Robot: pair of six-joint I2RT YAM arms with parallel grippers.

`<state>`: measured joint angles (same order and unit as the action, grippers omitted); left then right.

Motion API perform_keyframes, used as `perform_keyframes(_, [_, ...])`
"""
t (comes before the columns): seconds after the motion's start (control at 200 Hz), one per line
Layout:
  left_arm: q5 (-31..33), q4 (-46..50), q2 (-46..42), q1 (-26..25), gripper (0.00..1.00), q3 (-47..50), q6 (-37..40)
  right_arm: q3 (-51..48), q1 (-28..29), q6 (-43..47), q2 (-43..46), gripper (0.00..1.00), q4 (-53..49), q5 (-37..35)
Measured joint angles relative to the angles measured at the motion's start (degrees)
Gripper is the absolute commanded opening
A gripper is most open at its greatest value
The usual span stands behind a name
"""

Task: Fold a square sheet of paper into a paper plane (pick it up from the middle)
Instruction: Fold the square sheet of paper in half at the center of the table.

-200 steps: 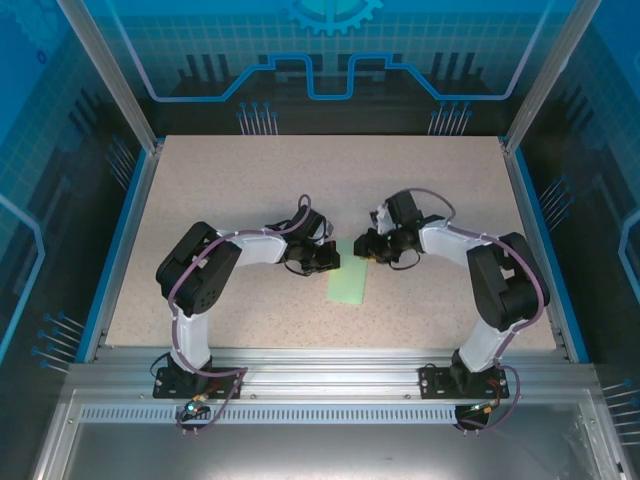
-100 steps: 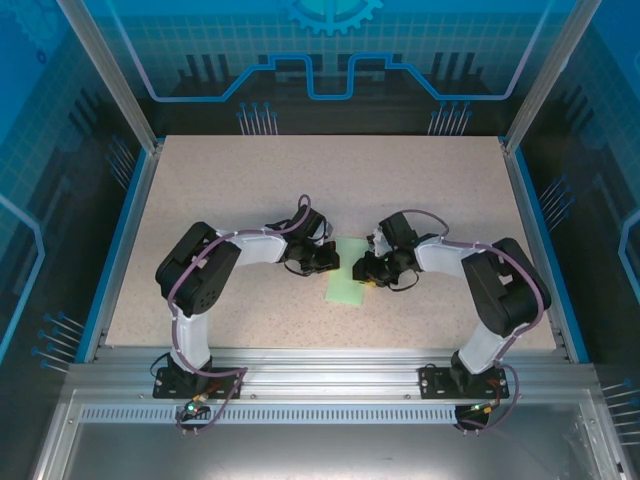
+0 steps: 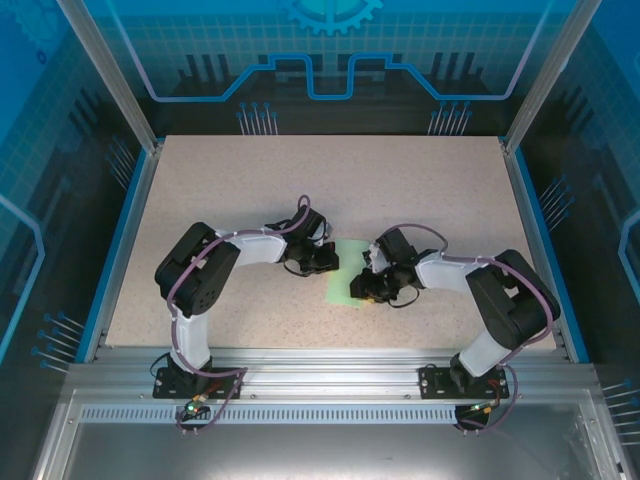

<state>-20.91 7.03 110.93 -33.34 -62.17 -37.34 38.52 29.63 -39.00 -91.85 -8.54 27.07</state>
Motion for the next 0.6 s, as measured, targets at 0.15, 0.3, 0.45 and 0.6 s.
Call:
perform_keyframes(0.15, [0.0, 0.3, -0.1, -0.1, 0.0, 0.0, 0.0, -1.4, 0.2, 0.0, 2.0, 0.31, -1.0, 0.2])
perform_keyframes(0.3, [-0.1, 0.4, -0.1, -0.2, 0.0, 0.0, 0.0, -3.1, 0.7, 0.0, 2.7, 0.32, -0.2, 0.8])
perform_keyframes(0.45, [-0.3, 0.5, -0.3, -0.2, 0.03, 0.0, 0.0, -2.8, 0.7, 0.5, 3.3, 0.34, -1.4, -0.2])
perform_keyframes(0.6, [-0.3, 0.6, -4.1, -0.2, 0.29, 1.0, -0.1, -1.3, 0.8, 0.9, 8.3, 0.45, -8.2, -6.1])
